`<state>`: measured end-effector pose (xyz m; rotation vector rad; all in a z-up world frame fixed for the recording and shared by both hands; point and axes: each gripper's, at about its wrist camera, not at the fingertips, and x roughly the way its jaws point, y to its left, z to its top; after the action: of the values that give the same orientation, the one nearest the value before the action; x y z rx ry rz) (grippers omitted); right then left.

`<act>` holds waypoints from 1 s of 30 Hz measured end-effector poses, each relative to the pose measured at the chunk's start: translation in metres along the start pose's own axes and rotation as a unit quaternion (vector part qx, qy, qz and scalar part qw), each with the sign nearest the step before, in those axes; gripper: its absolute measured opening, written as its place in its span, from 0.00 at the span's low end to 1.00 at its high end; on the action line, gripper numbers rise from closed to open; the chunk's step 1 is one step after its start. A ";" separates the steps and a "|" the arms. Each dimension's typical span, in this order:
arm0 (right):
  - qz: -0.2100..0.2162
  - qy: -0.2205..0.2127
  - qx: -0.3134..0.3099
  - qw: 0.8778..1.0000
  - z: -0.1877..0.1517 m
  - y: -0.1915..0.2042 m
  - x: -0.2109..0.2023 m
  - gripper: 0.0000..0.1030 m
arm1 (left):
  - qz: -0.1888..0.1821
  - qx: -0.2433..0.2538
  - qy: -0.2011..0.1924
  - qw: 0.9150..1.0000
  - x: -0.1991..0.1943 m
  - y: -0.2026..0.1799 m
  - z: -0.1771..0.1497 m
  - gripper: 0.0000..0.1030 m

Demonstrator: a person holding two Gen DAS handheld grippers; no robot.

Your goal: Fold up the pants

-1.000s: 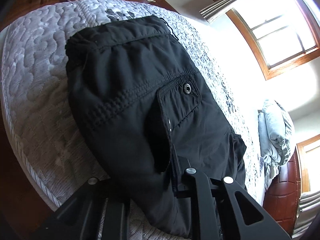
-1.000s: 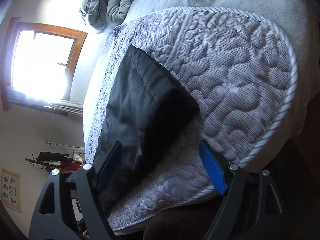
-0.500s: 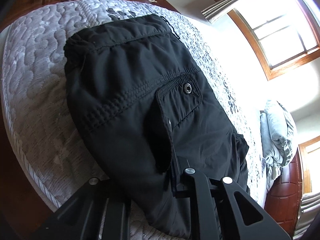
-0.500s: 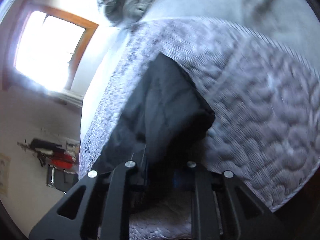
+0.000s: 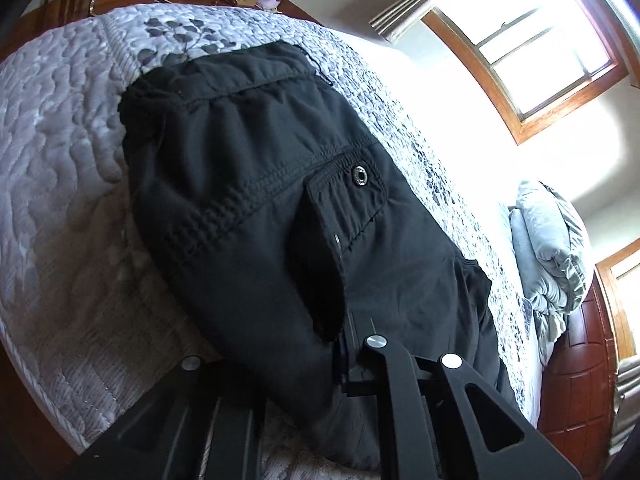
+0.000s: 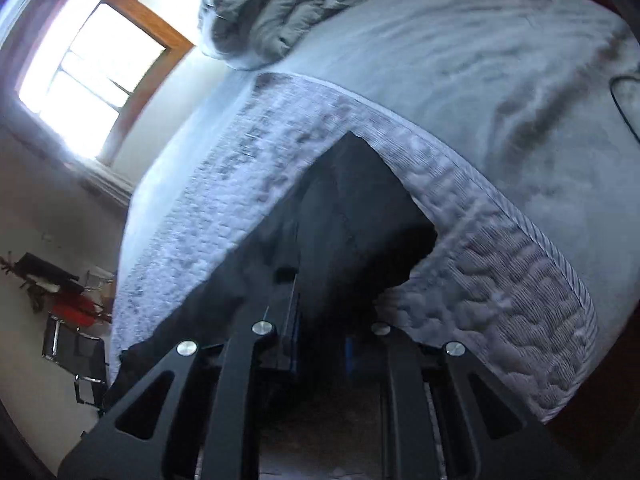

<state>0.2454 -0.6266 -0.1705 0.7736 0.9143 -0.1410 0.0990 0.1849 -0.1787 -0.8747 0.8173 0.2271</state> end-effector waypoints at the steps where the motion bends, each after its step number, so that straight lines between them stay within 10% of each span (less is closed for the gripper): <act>1: 0.003 0.012 0.029 1.000 -0.005 -0.016 0.010 0.14 | -0.001 0.001 0.002 1.000 -0.001 0.000 0.001 0.13; 7: 0.018 0.013 0.075 0.997 -0.021 -0.041 0.021 0.27 | 0.012 0.022 0.013 1.000 0.000 -0.001 0.010 0.20; 13: 0.034 0.005 0.114 0.993 -0.032 -0.057 0.010 0.56 | 0.086 0.079 0.007 0.993 -0.008 -0.014 0.003 0.82; 21: 0.078 -0.004 0.173 0.982 -0.032 -0.072 0.011 0.67 | 0.096 0.084 0.003 0.992 -0.030 -0.017 -0.004 0.96; 23: 0.070 -0.008 0.175 0.982 -0.028 -0.068 0.015 0.65 | 0.096 0.073 -0.002 0.993 -0.037 -0.012 -0.006 0.96; 27: 0.065 -0.018 0.168 0.984 -0.021 -0.058 0.017 0.22 | 0.101 0.071 -0.004 0.992 -0.039 -0.007 -0.013 0.96; 30: 0.053 -0.038 0.139 0.988 -0.016 -0.039 0.010 0.19 | 0.103 0.070 -0.002 0.992 -0.040 -0.002 -0.017 0.96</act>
<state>0.2248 -0.6430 -0.2052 1.0663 0.7878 -0.2054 0.0636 0.1758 -0.1552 -0.6583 0.9103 0.3482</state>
